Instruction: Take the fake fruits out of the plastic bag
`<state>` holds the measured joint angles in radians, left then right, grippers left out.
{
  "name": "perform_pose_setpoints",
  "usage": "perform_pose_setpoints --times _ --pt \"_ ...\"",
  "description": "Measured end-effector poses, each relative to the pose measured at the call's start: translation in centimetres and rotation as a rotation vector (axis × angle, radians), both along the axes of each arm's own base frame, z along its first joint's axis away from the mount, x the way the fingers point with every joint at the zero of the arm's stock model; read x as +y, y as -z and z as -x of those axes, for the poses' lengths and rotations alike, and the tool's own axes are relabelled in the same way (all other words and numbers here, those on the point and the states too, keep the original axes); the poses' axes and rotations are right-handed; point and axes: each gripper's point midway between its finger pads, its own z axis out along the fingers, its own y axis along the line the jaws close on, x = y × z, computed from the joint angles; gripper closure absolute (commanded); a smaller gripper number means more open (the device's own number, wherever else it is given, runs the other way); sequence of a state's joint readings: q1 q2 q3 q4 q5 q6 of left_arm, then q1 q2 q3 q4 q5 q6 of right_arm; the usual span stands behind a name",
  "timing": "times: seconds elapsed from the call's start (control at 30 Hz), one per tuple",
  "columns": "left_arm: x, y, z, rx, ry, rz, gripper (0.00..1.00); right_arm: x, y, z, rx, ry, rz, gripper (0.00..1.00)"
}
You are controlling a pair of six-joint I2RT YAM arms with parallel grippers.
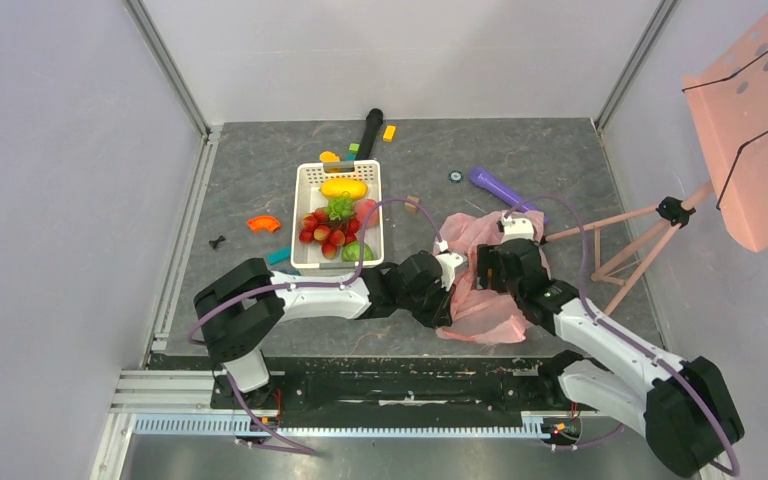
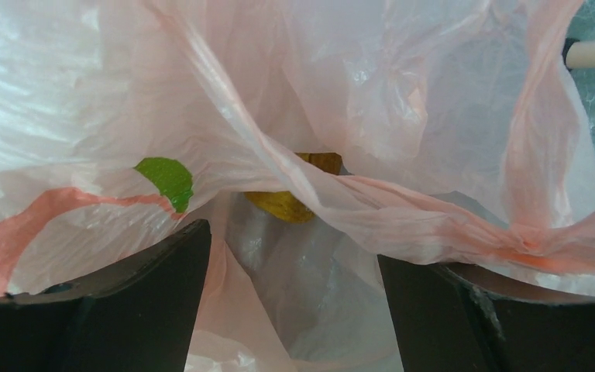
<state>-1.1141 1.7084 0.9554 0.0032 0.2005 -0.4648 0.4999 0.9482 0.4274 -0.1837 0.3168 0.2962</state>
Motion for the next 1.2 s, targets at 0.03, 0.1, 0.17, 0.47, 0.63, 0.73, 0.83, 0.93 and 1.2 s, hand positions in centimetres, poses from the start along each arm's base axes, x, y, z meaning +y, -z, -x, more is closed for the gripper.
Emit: perform_pose_setpoints --times 0.03,0.1,0.17,0.47,0.63,0.73,0.83,0.93,1.2 --pt "0.0 0.0 0.0 0.0 0.0 0.0 0.96 0.0 0.0 -0.3 0.004 0.0 0.01 0.17" --pt "-0.1 -0.1 0.0 -0.001 0.001 0.003 0.96 0.0 0.3 -0.8 0.011 0.003 0.031 0.12" --pt "-0.1 -0.1 0.0 -0.001 0.003 0.007 0.96 0.0 0.8 -1.2 0.016 0.005 0.051 0.08" --pt "-0.3 -0.2 0.2 0.007 0.015 0.016 0.96 0.5 2.7 -3.4 0.004 0.006 0.09 0.02" --pt "-0.5 -0.4 0.4 0.011 0.025 0.029 0.96 0.9 4.1 -4.6 0.007 0.001 0.106 0.04" --pt "-0.6 -0.4 0.5 0.013 0.031 0.036 0.96 1.3 4.8 -5.5 0.011 -0.003 0.115 0.14" --pt "-0.7 0.0 0.5 0.018 0.033 0.03 0.96 2.0 4.6 -6.8 -0.004 -0.011 0.117 0.33" --pt "-0.7 0.3 0.5 0.022 0.034 0.024 0.96 2.2 4.5 -7.4 -0.012 -0.017 0.121 0.45" --pt "-0.6 0.3 0.4 0.017 0.026 0.021 0.96 2.4 2.5 -7.2 -0.045 -0.038 0.1 0.48"
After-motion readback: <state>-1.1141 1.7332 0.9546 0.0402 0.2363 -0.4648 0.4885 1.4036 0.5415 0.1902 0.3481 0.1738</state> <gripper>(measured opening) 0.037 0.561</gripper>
